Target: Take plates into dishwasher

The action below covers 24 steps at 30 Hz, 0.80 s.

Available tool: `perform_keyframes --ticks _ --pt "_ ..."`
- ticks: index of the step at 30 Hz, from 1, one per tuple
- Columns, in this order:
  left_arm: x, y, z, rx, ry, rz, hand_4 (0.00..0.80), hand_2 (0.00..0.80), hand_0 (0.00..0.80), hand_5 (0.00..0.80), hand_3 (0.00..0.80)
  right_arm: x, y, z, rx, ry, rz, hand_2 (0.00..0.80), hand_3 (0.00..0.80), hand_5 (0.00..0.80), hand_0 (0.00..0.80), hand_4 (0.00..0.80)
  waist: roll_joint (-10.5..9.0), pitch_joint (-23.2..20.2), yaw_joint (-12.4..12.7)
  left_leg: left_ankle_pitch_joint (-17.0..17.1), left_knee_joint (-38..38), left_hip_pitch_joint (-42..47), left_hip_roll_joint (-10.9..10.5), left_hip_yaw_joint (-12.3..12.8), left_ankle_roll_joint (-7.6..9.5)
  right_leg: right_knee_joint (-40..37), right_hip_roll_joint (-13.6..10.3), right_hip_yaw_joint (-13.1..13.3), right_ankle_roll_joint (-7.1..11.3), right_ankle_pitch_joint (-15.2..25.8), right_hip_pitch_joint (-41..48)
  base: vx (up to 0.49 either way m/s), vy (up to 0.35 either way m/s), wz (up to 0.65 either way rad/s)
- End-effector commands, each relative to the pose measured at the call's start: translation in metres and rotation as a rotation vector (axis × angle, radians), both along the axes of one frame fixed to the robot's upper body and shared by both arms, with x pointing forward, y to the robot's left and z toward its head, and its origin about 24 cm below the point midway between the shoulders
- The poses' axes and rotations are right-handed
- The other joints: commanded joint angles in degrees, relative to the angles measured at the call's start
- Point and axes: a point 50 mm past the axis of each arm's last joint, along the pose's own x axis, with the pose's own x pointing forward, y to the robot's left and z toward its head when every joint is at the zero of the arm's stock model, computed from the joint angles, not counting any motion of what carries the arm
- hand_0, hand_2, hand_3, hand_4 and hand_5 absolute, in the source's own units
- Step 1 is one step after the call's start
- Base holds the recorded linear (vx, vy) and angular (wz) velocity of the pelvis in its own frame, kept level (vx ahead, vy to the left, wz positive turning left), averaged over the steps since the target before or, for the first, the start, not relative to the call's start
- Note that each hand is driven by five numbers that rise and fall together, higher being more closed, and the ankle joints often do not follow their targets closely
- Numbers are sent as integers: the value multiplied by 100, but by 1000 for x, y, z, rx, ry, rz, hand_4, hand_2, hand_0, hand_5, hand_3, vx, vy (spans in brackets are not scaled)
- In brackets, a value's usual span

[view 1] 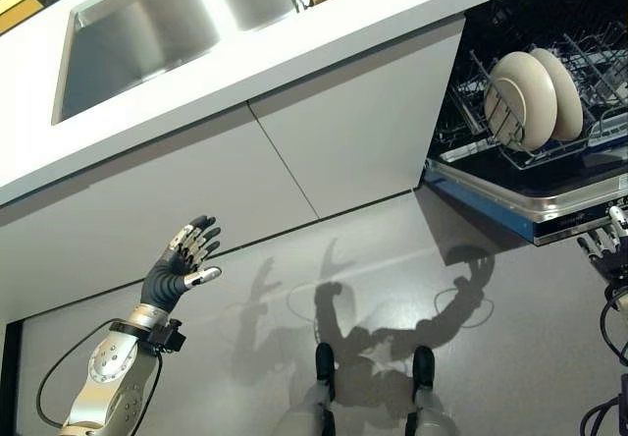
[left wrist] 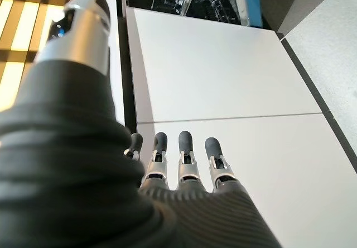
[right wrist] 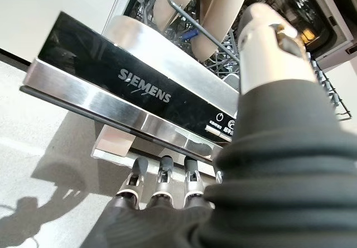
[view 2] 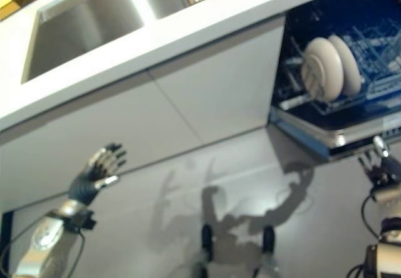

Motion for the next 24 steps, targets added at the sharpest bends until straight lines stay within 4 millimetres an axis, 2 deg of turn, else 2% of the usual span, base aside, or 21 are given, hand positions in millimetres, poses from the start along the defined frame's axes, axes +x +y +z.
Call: perform_keyframes --ticks 1,7,8,13,24 --pt "0 -3 25 -41 -109 -13 0 0 0 0 0 24 18 108 -219 -388 122 0 0 0 0 0 -223 -1 184 -348 216 56 38 -72 -40 893 -314 -151 -3 -357 -554 0 0 0" --pt "-1 0 25 -37 -91 -19 0 0 0 0 0 27 23 132 -284 -447 156 0 0 0 0 0 -247 -62 289 -348 344 -52 32 -143 -35 1016 -312 -224 -23 -421 -594 19 -46 2" --pt "-2 2 27 -38 -91 -19 0 0 0 0 0 26 23 143 -298 -472 161 0 0 0 0 0 -249 -83 336 -335 416 -121 39 -162 -36 1043 -321 -245 -21 -427 -602 31 -56 1" --pt "-5 7 28 -29 -90 -34 0 0 0 0 0 25 28 166 -329 -580 195 0 0 0 0 0 -245 -138 415 -291 468 -182 63 -243 -56 1027 -290 -272 -27 -425 -544 26 -48 3" --pt "-8 16 25 -46 -35 -84 0 0 0 0 0 22 40 193 -387 -719 276 0 0 0 0 0 -432 -356 571 -299 569 -92 119 -355 -93 896 -245 -416 -53 -431 -176 27 -42 6"
